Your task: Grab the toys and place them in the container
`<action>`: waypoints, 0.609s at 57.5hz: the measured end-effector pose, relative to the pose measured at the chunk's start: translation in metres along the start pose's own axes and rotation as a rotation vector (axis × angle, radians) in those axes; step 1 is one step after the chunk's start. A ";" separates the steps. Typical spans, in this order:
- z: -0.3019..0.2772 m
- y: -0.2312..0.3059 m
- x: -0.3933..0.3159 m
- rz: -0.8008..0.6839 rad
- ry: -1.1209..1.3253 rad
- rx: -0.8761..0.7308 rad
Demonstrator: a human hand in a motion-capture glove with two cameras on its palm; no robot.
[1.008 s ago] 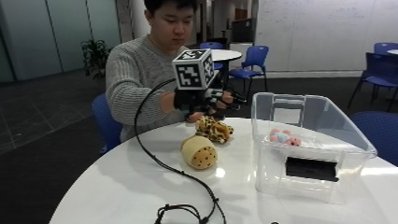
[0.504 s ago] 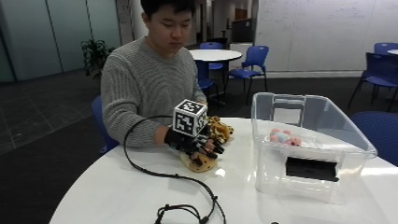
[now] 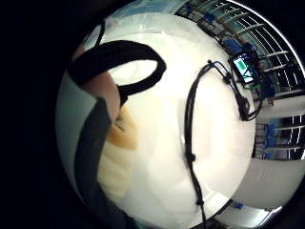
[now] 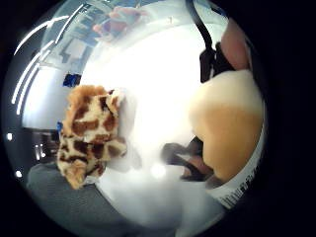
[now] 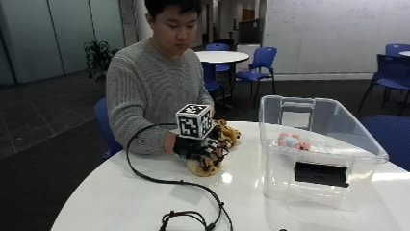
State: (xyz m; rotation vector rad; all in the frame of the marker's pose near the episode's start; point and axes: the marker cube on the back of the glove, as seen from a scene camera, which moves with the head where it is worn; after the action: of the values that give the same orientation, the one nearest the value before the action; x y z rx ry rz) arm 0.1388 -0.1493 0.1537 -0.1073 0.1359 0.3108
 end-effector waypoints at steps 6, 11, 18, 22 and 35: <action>0.000 0.000 -0.001 -0.004 0.005 -0.009; -0.001 -0.001 -0.002 -0.012 0.006 -0.010; -0.045 -0.018 0.002 -0.047 -0.026 -0.003; -0.119 -0.041 0.012 -0.042 -0.062 0.120; -0.243 -0.092 0.016 -0.035 -0.069 0.262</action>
State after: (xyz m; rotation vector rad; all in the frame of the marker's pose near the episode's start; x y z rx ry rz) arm 0.1544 -0.2624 -0.0806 0.1601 0.1051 0.2587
